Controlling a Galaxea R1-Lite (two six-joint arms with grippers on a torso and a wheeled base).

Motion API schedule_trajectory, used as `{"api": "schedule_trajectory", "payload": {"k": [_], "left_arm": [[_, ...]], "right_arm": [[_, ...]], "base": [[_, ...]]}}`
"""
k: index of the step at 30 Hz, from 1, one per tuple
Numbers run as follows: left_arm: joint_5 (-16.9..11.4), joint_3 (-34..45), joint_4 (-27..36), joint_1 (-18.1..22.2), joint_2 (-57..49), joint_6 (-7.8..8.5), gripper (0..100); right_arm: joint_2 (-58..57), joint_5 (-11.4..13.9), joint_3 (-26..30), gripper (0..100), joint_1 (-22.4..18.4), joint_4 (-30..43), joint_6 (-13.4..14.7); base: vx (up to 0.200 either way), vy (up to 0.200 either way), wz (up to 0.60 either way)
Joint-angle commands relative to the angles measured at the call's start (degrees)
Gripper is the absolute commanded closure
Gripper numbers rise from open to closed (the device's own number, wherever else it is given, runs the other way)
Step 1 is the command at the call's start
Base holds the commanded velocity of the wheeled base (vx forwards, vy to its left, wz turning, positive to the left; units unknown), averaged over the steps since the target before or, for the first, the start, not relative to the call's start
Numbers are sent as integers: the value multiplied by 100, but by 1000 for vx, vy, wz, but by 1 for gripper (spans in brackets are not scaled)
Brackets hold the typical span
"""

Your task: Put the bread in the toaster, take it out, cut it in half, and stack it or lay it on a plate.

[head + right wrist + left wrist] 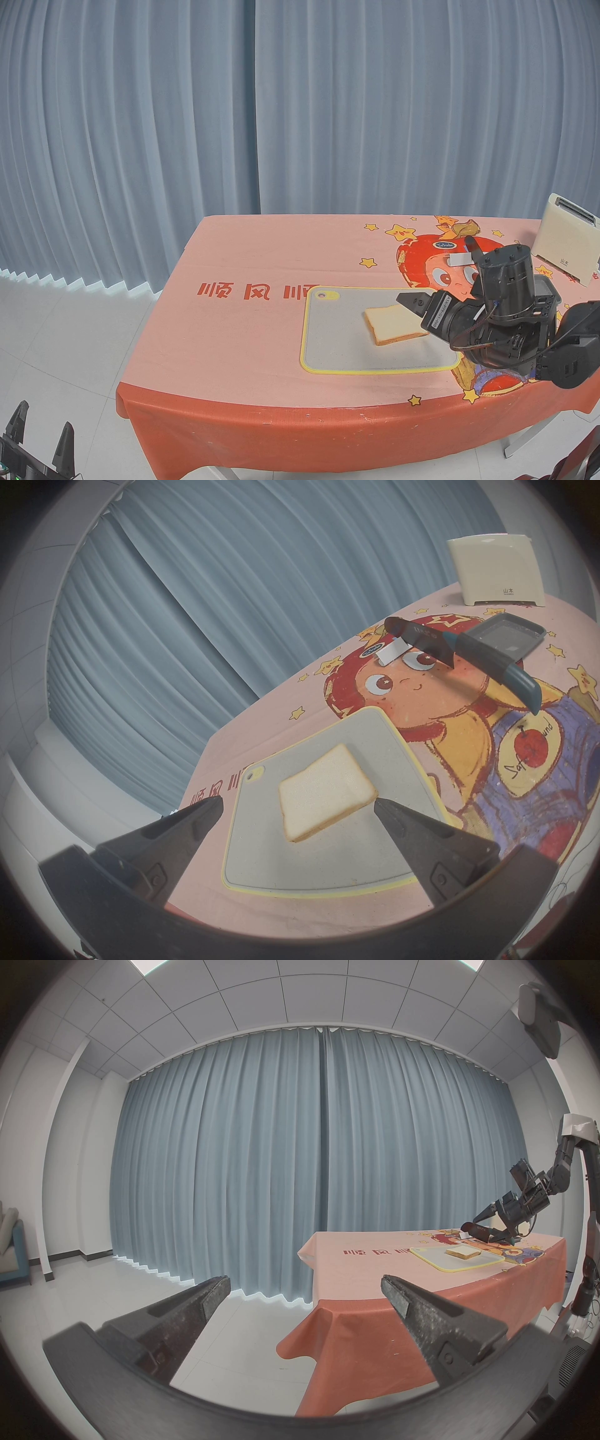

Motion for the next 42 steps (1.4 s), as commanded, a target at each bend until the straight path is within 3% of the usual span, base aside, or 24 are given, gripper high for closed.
{"api": "schedule_trajectory", "payload": {"k": [1,5,14,17,20,25,28,29,37,42], "left_arm": [[2,101,-2,0,-31,-1,0],[2,101,-2,9,-40,-1,0],[2,101,-2,0,-31,-1,0],[2,101,-2,9,-31,-1,0],[2,101,-2,0,-40,-1,0],[2,101,-2,0,-31,-1,0],[2,101,-2,9,-31,-1,0],[2,101,-2,0,-31,-1,0],[2,101,-2,0,-31,-1,0],[2,101,-2,0,-31,-1,0]], "right_arm": [[-81,10,-4,0,-38,8,-20],[-213,1,5,0,-56,17,-91],[-1242,10,549,0,-241,-159,-1154],[-1628,151,567,0,-504,-123,-1558],[-1901,476,558,0,-759,-159,-1954],[-2296,783,646,0,-750,-106,-1971],[-2305,810,787,0,-742,-176,-2033],[-2305,810,787,100,-742,-176,-2033],[-2490,810,831,100,-654,-167,-2156],[-2498,766,910,100,-742,-167,-2446]], "base": [[0,0,0],[0,0,0],[0,0,0],[0,0,0],[0,0,0],[0,0,0],[0,0,0],[0,0,0],[0,0,0],[0,0,0]]}}
